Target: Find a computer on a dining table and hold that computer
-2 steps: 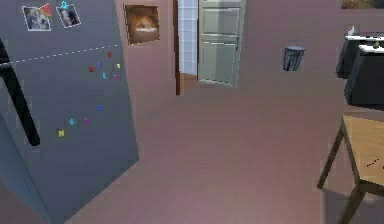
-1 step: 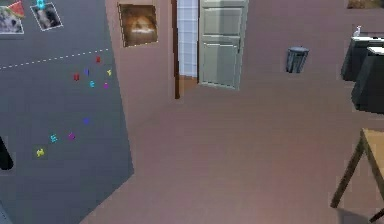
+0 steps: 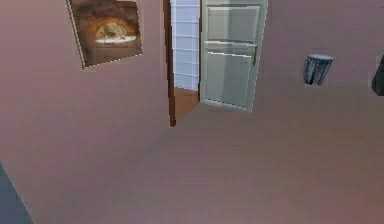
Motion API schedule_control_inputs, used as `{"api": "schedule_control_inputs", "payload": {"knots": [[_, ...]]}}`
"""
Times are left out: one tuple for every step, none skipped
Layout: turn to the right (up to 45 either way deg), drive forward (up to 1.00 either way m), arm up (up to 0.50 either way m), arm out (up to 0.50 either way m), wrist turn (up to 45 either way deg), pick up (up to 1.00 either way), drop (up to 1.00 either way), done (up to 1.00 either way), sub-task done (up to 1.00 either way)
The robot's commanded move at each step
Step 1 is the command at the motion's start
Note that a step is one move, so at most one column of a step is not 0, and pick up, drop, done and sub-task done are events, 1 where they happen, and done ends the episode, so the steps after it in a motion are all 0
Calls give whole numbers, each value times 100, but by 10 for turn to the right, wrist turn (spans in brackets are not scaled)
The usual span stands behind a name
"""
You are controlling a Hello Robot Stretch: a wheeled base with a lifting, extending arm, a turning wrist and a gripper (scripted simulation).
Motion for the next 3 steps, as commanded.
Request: {"api": "schedule_control_inputs", "payload": {"knots": [[30,0,0,0,0,0,0,0,0],[90,0,0,0,0,0,0,0,0],[0,35,0,0,0,0,0,0,0]]}}
